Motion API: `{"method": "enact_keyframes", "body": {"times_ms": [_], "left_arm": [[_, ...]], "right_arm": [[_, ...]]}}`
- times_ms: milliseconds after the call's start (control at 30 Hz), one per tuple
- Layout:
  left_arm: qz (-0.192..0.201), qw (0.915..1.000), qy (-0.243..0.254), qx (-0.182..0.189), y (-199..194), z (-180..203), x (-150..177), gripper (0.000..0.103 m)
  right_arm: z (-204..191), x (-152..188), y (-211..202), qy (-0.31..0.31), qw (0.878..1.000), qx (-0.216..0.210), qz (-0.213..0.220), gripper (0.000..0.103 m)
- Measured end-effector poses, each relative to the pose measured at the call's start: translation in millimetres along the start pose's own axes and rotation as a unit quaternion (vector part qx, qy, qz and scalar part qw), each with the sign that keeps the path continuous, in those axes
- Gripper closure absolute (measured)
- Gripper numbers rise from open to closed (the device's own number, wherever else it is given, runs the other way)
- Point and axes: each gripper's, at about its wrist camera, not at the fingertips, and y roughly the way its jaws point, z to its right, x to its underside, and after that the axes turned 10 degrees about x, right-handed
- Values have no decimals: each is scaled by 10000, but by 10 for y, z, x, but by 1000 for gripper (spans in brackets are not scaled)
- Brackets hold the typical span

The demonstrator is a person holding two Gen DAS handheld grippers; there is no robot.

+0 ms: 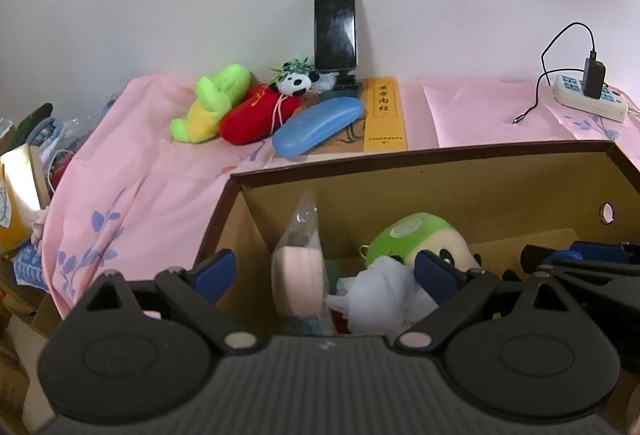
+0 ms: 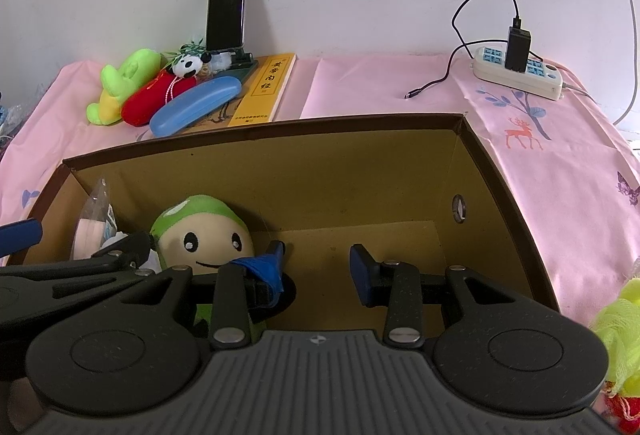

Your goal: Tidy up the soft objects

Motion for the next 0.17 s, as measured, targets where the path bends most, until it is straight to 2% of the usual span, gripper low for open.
{"method": "enact_keyframes", "body": {"times_ms": [167], "left_arm": [[30, 10000, 30, -51, -11, 25, 9, 7]], "right_arm": [[2, -4, -3, -3, 10000, -1, 0, 83]]}}
